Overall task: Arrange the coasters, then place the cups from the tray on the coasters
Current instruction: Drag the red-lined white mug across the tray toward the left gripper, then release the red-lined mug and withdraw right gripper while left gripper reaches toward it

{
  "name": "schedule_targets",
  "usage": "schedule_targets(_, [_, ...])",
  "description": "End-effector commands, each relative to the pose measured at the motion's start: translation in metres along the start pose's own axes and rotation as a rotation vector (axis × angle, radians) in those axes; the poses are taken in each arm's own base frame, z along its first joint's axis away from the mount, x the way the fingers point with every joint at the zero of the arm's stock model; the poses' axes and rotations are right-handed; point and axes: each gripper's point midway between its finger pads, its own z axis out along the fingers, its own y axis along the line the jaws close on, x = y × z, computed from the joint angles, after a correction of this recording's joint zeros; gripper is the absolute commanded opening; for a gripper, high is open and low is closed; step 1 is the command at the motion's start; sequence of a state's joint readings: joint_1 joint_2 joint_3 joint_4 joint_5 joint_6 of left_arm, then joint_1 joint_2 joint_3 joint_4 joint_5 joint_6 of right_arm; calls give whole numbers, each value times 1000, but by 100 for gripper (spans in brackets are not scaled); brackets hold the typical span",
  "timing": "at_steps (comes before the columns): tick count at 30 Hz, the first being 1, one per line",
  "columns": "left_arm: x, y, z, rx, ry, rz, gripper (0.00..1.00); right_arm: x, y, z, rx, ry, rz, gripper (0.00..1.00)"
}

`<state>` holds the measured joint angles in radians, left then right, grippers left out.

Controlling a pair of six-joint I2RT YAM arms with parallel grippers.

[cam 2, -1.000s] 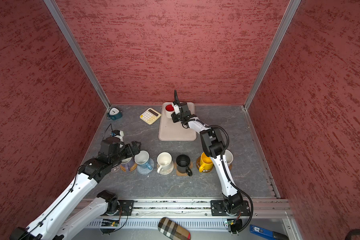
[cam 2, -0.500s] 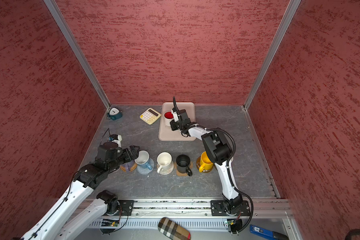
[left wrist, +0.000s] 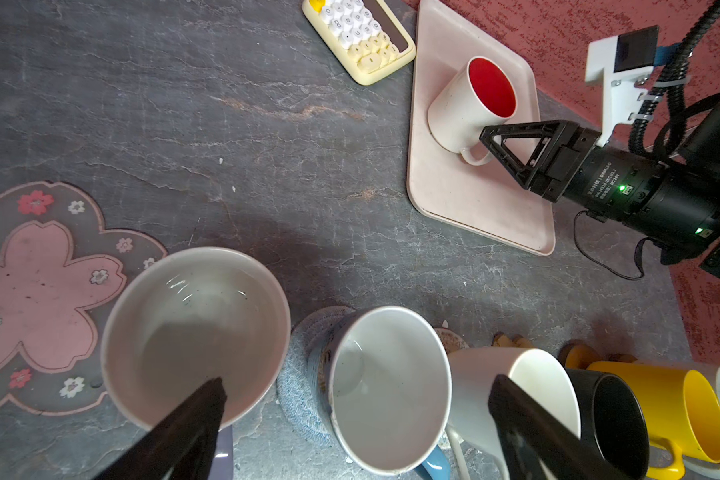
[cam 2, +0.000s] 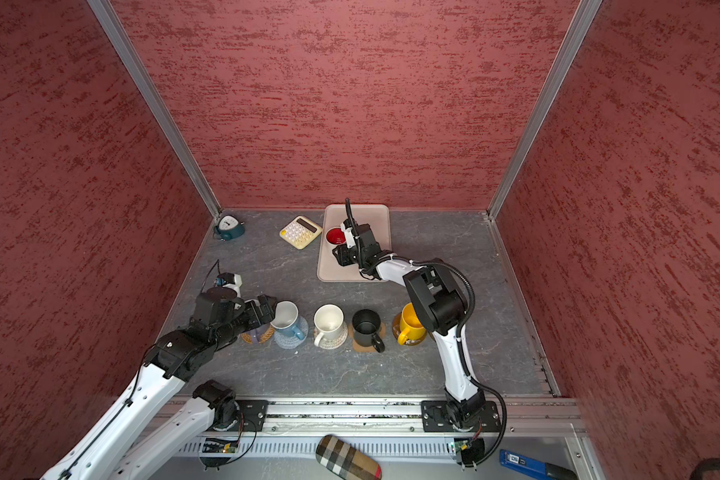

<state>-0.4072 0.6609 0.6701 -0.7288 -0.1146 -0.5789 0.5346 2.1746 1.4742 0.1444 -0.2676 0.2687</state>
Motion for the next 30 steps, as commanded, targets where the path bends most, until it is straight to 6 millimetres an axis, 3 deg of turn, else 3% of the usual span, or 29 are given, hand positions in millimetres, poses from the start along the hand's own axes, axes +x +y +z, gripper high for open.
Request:
schedule_targets(1, [-9, -3, -8, -2, -25, -2, 100, -17, 32, -9, -96, -54, 3, 46])
schedule_targets(9, [-13, -1, -13, -25, -27, 22, 100, -3, 59, -2, -169, -37, 26, 46])
schedule_targets(16, [-19, -15, -11, 9, -6, 96, 99, -11, 66, -12, -178, -56, 11, 47])
schedule_targets(23, [-33, -35, 1, 24, 36, 193, 100, -29, 72, -40, -189, -118, -5, 53])
schedule_targets(27, [-41, -51, 8, 50, 61, 257, 100, -40, 62, -61, -206, -168, 33, 57])
schedule_targets(30, [-45, -60, 18, 56, 90, 286, 100, -48, 48, -81, -222, -205, 72, 67])
